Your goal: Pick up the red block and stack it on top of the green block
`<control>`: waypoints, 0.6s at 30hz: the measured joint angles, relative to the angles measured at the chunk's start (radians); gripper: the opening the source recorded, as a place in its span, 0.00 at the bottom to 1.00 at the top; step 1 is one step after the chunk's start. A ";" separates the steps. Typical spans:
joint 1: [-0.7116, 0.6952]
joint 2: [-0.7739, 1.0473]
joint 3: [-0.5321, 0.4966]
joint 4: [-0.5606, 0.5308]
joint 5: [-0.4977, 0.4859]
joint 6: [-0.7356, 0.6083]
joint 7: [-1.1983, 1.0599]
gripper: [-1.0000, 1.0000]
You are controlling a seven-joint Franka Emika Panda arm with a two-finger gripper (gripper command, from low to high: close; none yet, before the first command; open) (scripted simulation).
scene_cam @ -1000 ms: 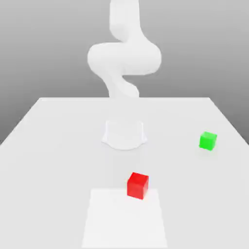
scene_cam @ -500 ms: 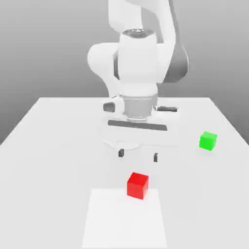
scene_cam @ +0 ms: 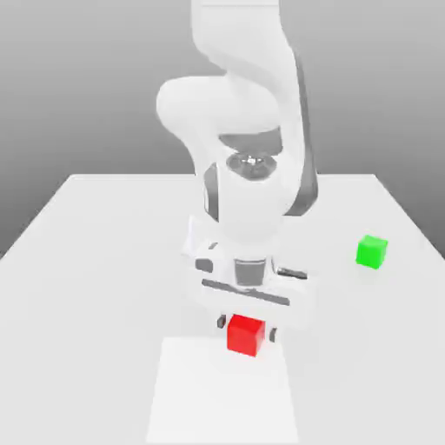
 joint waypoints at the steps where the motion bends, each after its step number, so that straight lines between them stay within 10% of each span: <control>1: 0.000 0.000 0.000 0.000 -0.001 0.000 0.001 0.00; 18: -0.031 -0.267 0.067 -0.033 0.125 -0.231 -0.089 0.00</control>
